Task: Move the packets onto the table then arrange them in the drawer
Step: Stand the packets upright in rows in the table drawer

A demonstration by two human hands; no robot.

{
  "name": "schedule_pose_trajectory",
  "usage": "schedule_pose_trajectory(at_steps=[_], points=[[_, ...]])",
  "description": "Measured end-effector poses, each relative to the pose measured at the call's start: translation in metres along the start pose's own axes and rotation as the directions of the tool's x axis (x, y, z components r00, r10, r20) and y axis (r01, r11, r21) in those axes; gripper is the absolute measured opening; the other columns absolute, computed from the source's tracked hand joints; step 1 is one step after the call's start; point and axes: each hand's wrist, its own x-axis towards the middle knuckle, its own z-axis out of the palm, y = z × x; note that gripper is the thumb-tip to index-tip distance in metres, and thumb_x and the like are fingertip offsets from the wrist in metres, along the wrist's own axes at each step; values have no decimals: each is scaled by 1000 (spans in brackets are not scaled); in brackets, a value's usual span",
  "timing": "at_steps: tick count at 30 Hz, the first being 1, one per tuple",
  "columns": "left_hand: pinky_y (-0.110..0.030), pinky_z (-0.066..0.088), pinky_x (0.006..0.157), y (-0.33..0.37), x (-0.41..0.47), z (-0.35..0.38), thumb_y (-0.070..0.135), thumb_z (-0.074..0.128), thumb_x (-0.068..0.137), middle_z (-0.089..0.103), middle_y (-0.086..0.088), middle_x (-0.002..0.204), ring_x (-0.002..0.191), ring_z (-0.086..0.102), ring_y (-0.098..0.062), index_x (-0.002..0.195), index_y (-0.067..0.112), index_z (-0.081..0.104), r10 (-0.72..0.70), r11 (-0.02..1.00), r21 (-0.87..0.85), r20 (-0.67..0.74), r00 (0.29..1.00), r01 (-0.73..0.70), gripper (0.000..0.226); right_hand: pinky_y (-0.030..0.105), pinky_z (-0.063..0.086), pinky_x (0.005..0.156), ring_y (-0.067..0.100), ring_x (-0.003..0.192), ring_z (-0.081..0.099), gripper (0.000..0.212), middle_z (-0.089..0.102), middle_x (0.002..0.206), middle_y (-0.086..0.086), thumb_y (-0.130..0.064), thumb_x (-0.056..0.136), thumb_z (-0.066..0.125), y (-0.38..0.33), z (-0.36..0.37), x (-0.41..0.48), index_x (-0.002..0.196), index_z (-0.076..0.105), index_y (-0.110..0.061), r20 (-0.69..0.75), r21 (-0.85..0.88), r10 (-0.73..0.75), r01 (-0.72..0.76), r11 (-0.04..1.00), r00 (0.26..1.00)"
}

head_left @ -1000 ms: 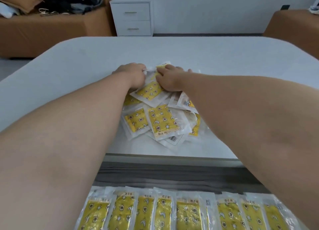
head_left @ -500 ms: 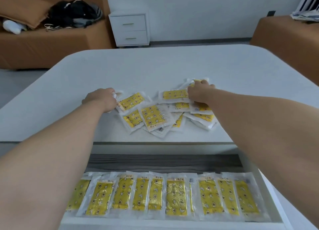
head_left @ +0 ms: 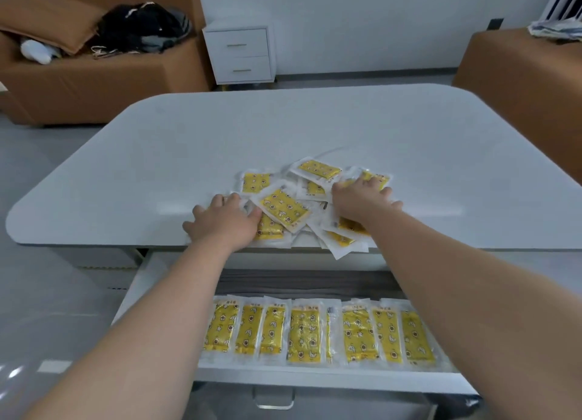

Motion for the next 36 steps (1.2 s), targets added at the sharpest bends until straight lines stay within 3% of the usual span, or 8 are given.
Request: schedule_pose_trajectory(at_steps=[9, 13, 18, 23, 25, 28, 31, 36], points=[[-54, 31, 99, 40, -15, 15, 56, 25, 98, 30, 3, 157, 136, 30, -36, 151, 35, 29, -14, 999, -50, -64, 998, 11, 57, 60, 15, 115, 42, 151, 6, 76, -2, 170, 13, -56, 104, 16, -30, 27, -16, 162, 2, -8, -64, -13, -35, 34, 999, 997], [-56, 27, 104, 43, -8, 13, 50, 31, 97, 23, 5, 161, 139, 24, -37, 152, 36, 24, 12, 988, -152, -14, 1000, -14, 57, 60, 14, 115, 42, 152, 4, 76, -3, 170, 12, -57, 104, 16, -33, 24, -13, 162, 1, -9, -43, 2, -35, 35, 999, 998], [-68, 12, 114, 37, -7, 6, 53, 47, 94, 3, 7, 167, 151, 7, -40, 157, 40, 1, 48, 947, -319, 27, 998, -37, 79, 57, 17, 114, 35, 149, 17, 74, 19, 166, 5, -61, 100, 20, -27, 6, -14, 161, 17, -19, -28, 144, -41, 45, 989, 999], [-65, 5, 118, 27, -21, -1, 44, 53, 95, 1, 0, 168, 153, 0, -37, 158, 31, 14, 60, 960, -271, -61, 996, -74, 75, 50, 30, 107, 30, 136, 39, 54, 49, 144, 3, -51, 103, 29, -11, -27, -37, 143, 48, -20, -127, 203, -158, 182, 962, 979], [-62, 14, 118, 24, -29, -8, 43, 54, 95, 16, -6, 165, 151, 11, -36, 153, 27, 30, 90, 965, -236, -113, 989, -115, 65, 46, 44, 102, 29, 121, 54, 45, 61, 129, 5, -45, 101, 39, 0, -34, -52, 130, 56, -16, -148, 266, -173, 208, 941, 974], [-50, 41, 106, 19, -43, -20, 33, 59, 94, 52, -5, 142, 130, 46, -30, 140, 19, 51, 161, 926, -307, -212, 964, -222, 49, 41, 55, 81, 29, 96, 67, 32, 70, 103, 11, -30, 96, 52, 17, -31, -75, 116, 62, -7, -167, 307, -190, 234, 923, 967], [-42, 47, 100, 20, -61, -29, 26, 58, 97, 53, -3, 138, 124, 52, -26, 138, 18, 54, 182, 890, -370, -245, 952, -265, 41, 35, 53, 66, 25, 81, 66, 18, 67, 91, 7, -26, 94, 56, 36, -17, -87, 101, 63, -12, -175, 265, -170, 213, 941, 970], [-33, 51, 85, 17, -72, -30, 21, 57, 99, 62, 1, 123, 106, 60, -19, 121, 19, 65, 226, 886, -322, -329, 917, -334, 24, 31, 49, 63, 21, 75, 60, 18, 63, 89, 4, -30, 97, 52, 45, -11, -78, 91, 60, -15, -189, 195, -111, 148, 970, 976]])
